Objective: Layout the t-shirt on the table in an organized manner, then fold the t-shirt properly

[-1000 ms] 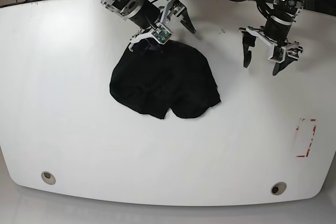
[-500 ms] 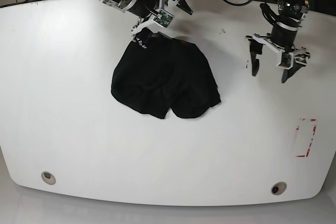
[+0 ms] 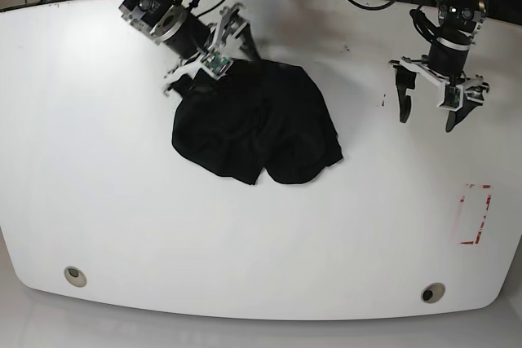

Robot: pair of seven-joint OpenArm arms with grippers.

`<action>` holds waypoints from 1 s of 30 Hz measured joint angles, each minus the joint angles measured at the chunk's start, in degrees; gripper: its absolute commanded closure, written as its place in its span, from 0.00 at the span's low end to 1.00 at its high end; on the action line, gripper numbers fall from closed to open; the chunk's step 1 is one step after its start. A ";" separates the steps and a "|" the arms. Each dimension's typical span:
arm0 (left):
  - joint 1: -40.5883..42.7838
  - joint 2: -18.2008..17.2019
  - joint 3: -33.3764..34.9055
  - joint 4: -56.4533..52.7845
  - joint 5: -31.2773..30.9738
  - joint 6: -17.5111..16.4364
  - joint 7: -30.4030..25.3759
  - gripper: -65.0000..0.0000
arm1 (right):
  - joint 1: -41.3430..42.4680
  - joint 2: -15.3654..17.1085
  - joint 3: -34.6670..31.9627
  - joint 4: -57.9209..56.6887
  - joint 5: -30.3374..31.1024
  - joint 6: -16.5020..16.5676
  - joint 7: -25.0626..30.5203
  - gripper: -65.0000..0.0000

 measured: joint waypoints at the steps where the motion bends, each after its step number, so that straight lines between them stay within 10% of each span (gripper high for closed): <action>1: -0.22 -0.04 -0.04 0.00 0.00 0.04 -0.11 0.22 | 0.55 -0.76 1.42 0.00 -0.02 0.09 -0.02 0.26; 30: -1.01 0.28 1.27 -0.76 -0.02 -0.22 0.02 0.22 | 34.53 -17.22 11.06 -27.30 0.61 0.35 -7.89 0.25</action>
